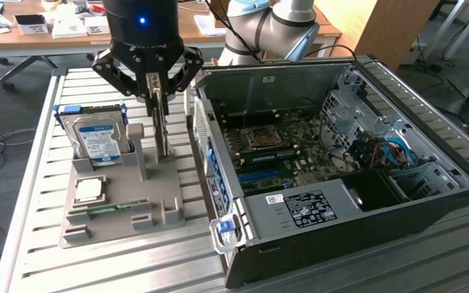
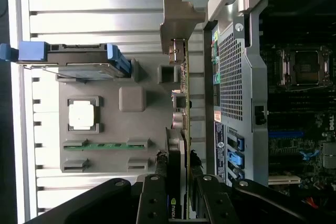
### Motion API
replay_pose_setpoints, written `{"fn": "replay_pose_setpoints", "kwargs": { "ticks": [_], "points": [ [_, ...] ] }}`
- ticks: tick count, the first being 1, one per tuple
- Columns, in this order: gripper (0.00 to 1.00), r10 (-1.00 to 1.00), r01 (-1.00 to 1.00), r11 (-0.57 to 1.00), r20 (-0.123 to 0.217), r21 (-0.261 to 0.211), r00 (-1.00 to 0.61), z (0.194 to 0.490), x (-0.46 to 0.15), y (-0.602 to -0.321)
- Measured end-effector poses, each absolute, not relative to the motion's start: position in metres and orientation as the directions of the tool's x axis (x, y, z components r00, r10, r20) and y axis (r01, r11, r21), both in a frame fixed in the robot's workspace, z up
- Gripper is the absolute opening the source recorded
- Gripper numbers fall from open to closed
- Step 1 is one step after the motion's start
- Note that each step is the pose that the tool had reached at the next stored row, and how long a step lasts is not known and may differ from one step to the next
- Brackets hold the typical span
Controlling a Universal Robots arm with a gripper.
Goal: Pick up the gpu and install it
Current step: 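Pick up the gpu and move the gpu toward the slot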
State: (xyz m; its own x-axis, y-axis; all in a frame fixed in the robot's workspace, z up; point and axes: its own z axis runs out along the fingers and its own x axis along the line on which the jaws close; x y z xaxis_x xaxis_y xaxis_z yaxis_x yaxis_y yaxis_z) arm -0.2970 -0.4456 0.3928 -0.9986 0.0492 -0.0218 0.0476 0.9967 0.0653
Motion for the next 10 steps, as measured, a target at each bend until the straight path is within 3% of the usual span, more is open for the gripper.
{"fn": "replay_pose_setpoints", "kwargs": {
  "ticks": [10],
  "points": [
    [0.27,0.049,0.048,0.997,-0.022,0.065,-0.999,0.409,-0.297,-0.446]
  ]
}}
